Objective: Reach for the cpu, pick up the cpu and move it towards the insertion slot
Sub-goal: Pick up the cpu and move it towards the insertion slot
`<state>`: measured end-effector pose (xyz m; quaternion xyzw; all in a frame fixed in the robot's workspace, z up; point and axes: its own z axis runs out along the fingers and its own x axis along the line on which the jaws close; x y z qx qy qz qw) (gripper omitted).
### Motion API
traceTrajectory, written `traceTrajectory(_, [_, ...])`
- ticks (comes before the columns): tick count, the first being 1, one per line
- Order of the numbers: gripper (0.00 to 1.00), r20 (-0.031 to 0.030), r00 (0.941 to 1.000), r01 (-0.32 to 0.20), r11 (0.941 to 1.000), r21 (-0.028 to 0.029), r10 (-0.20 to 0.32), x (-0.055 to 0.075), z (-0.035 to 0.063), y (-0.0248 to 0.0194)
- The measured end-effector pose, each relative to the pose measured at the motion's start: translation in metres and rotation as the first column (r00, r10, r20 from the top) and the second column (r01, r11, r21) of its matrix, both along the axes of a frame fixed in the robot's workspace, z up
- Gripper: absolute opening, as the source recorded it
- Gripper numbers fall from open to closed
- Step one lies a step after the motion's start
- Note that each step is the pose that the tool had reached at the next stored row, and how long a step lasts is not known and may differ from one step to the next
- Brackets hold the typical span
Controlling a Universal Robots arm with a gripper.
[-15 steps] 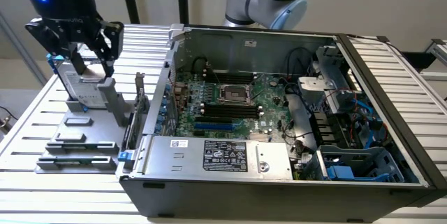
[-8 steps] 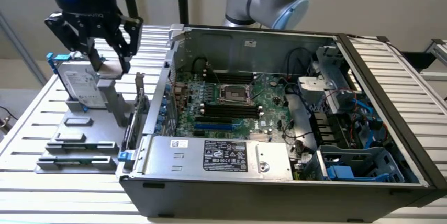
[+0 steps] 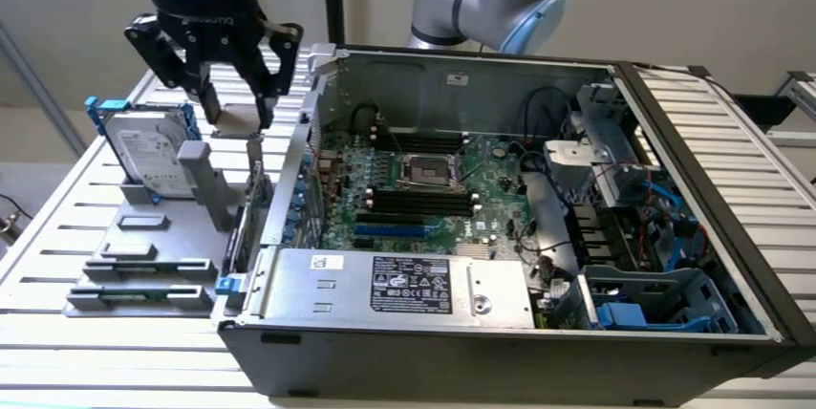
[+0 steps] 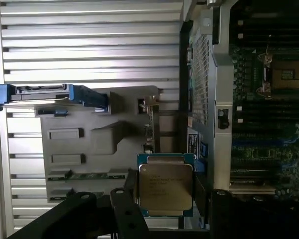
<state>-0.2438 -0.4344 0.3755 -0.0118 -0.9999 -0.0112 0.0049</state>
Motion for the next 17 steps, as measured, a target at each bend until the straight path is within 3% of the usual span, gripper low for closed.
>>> traceTrajectory(8, [0.55, -0.0013, 1.0, 0.0, 1.0, 0.0045, 0.0, 0.037, 0.0025, 0.0002])
traceTrajectory(17, [0.55, -0.002, 1.0, 0.0, 1.0, 0.0056, 0.0, 0.077, 0.0026, 0.0014])
